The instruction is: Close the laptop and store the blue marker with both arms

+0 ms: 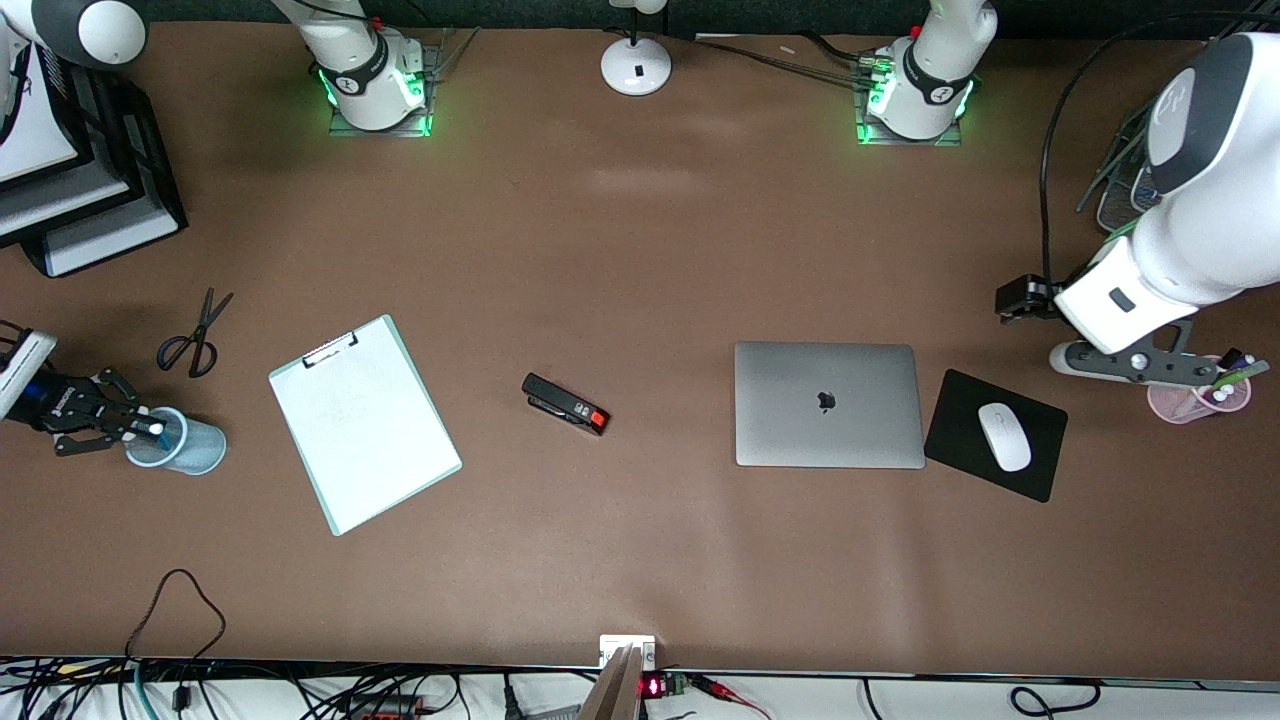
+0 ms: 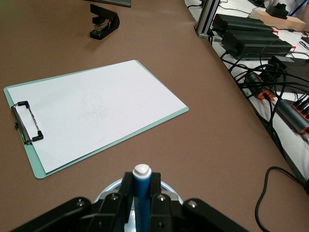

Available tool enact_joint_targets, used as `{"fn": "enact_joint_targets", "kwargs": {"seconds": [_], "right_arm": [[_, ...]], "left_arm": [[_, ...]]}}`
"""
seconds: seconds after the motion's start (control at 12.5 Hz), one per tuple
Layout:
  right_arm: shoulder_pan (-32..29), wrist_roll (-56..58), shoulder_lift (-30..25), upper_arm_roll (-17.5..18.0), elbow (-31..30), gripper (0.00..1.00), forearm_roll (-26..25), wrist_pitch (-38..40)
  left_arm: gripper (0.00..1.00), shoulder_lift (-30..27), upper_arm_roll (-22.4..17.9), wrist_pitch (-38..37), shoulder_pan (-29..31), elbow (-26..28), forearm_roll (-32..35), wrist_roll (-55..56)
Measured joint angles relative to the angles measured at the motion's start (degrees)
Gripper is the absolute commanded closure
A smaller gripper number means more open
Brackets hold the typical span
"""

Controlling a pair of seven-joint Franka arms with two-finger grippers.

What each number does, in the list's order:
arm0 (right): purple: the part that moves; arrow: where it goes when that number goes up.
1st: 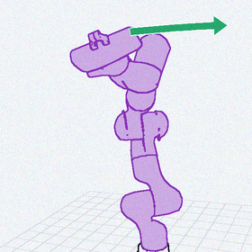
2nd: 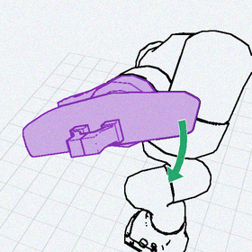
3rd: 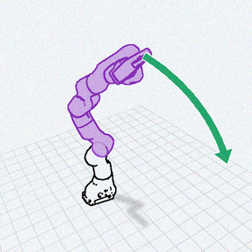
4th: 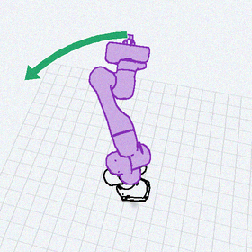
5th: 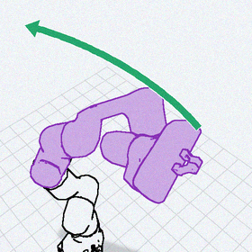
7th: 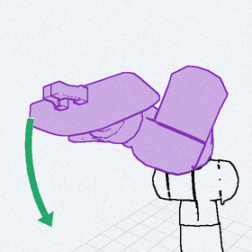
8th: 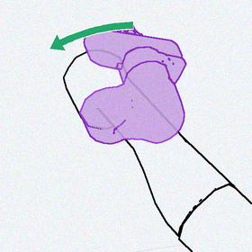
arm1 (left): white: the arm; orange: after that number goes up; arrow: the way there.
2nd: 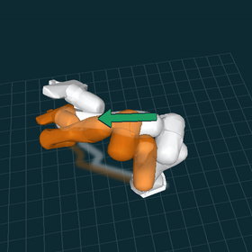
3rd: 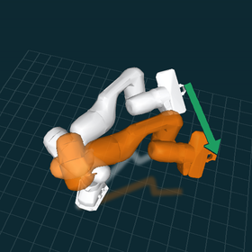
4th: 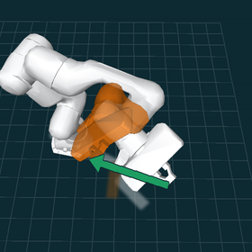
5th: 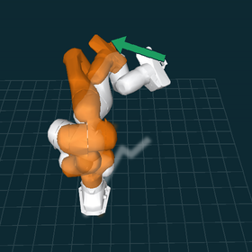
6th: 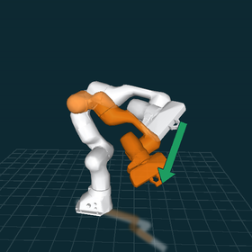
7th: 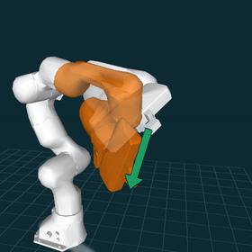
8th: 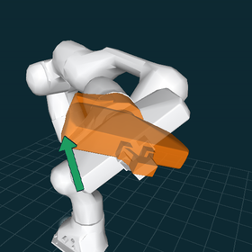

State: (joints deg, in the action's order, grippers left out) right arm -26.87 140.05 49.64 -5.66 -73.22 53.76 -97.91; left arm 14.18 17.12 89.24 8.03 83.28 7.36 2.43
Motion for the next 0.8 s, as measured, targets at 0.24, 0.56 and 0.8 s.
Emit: {"fn": "enact_joint_targets", "kwargs": {"seconds": [0.24,0.56,0.8], "right_arm": [[0.0,0.0,0.8,0.0,0.3,0.98,0.0,-0.2],[0.0,-0.1,1.0,0.0,0.5,0.00,0.0,-0.4],[-0.1,-2.5,0.9,-0.1,1.3,0.00,0.0,-0.3]], "left_arm": [[0.00,-2.3,-11.3,0.2,-6.6,0.4,-5.1,-0.5],[0.00,-10.3,-16.2,9.2,-8.1,10.3,-6.0,-0.6],[0.00,-14.7,-16.4,8.8,-8.4,14.9,-6.0,-1.1]]}}
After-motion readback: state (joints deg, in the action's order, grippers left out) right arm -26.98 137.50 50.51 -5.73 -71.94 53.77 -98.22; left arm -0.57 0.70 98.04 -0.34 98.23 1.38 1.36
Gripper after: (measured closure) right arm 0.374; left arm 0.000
